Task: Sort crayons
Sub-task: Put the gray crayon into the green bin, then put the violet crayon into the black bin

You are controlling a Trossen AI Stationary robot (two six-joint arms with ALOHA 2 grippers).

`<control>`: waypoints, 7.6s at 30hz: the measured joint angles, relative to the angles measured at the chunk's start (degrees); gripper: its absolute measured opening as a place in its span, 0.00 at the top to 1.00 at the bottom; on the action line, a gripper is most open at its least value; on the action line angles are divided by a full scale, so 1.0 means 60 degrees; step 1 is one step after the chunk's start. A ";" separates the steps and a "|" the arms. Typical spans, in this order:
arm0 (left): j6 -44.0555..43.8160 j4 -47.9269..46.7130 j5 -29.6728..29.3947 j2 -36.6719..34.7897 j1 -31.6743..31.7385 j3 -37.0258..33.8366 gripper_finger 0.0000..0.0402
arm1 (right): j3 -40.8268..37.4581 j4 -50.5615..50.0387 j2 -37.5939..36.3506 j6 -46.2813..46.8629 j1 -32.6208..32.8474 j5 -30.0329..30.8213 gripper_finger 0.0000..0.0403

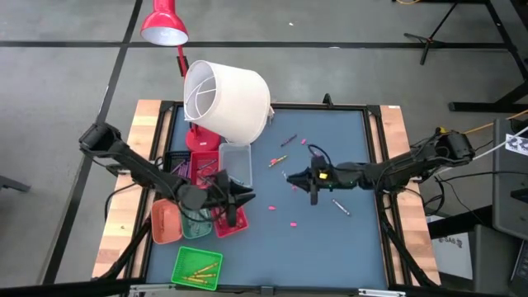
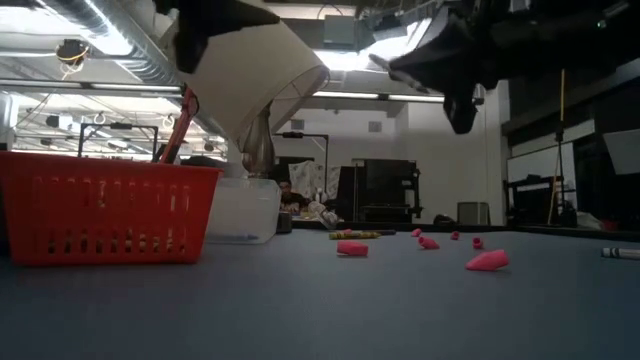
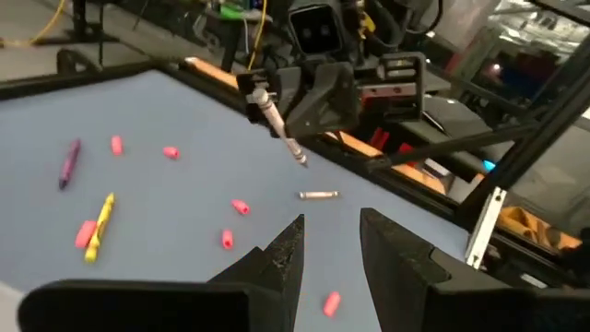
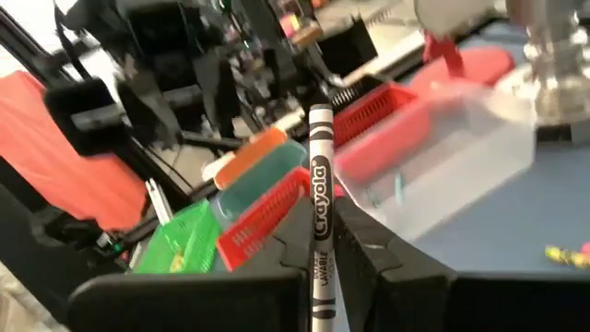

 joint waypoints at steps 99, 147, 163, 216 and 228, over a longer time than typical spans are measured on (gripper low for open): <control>0.1461 0.5234 0.2241 0.3359 0.1759 0.0750 0.97 | 0.0725 0.1052 0.1398 -0.0697 0.0071 -0.1554 0.62; -0.7604 -1.2660 0.3886 -0.2392 -0.2307 0.0747 0.96 | 0.0721 -0.1114 0.1399 -0.0843 -0.0723 -0.0207 0.61; -0.7606 -1.2859 0.3813 -0.2389 -0.2265 0.0747 0.76 | 0.0718 -0.1786 0.1402 -0.2449 -0.3768 -0.1985 0.61; -0.7610 -1.2619 0.3727 -0.2385 -0.2265 0.0739 0.77 | 0.6204 -0.9677 0.5876 -1.0339 -0.6683 -0.3638 0.63; -0.7621 -1.2620 0.3594 -0.2385 -0.2268 0.0739 0.77 | 0.6178 -0.9822 0.5872 -1.0328 -0.6672 -0.3844 0.87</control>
